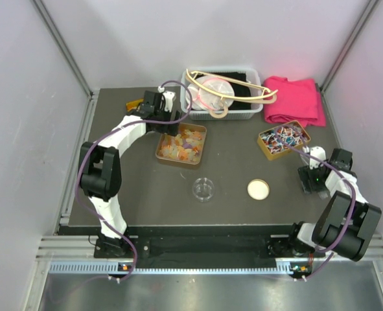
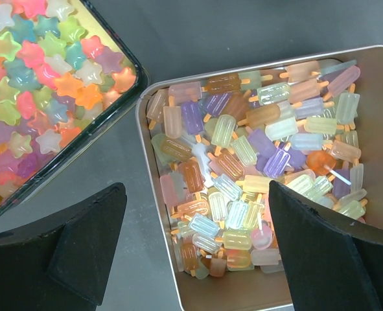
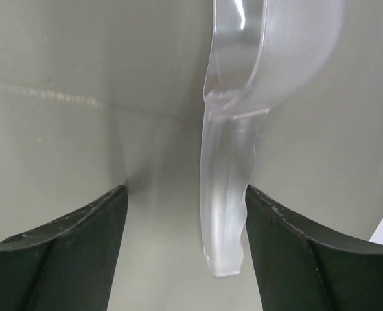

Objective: Pack the candies
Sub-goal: Pick up the spatula from the center of the board.

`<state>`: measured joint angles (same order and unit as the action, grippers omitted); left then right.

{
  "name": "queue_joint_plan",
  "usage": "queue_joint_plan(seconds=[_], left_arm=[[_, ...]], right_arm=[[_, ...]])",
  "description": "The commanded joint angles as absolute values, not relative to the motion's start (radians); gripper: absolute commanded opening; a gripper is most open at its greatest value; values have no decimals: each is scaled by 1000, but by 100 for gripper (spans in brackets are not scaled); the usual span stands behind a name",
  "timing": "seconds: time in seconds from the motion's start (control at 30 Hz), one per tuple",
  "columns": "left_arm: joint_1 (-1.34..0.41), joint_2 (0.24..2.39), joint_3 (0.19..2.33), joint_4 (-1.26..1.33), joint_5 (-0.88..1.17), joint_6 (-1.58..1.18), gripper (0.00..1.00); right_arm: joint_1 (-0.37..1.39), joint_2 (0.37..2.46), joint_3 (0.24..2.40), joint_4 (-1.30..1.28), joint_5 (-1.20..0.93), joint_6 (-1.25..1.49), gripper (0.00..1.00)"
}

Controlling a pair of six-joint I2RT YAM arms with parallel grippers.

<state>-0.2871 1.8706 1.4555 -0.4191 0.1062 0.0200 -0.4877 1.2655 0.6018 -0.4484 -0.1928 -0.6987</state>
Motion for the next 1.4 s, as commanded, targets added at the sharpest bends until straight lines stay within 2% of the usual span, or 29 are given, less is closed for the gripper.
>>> queue_joint_plan(seconds=[0.0,0.1,0.2,0.53,0.67,1.1,1.2,1.37], left_arm=[[-291,1805,1459,-416,136,40,95],[-291,1799,1460,-416,143,40,95],[-291,1798,1466,-416,149,40,95],[-291,1786,1486,-430,202,51,95],[-291,1786,1486,-433,297,74,96],[-291,1761,1493,-426,768,202,99],[-291,1743,1490,-420,848,225,99],[-293,1695,1468,-345,1003,227,99]], right_arm=[[-500,1293,575,-377,-232,-715,70],[-500,1305,558,-347,-224,-716,68],[-500,1309,543,-325,-215,-718,61],[-500,1269,538,-351,-222,-729,25],[-500,1218,558,-420,-261,-747,18],[-476,1032,846,-1072,-584,-982,17],[-390,1038,900,-1161,-615,-996,18],[-151,1090,994,-1210,-650,-910,20]])
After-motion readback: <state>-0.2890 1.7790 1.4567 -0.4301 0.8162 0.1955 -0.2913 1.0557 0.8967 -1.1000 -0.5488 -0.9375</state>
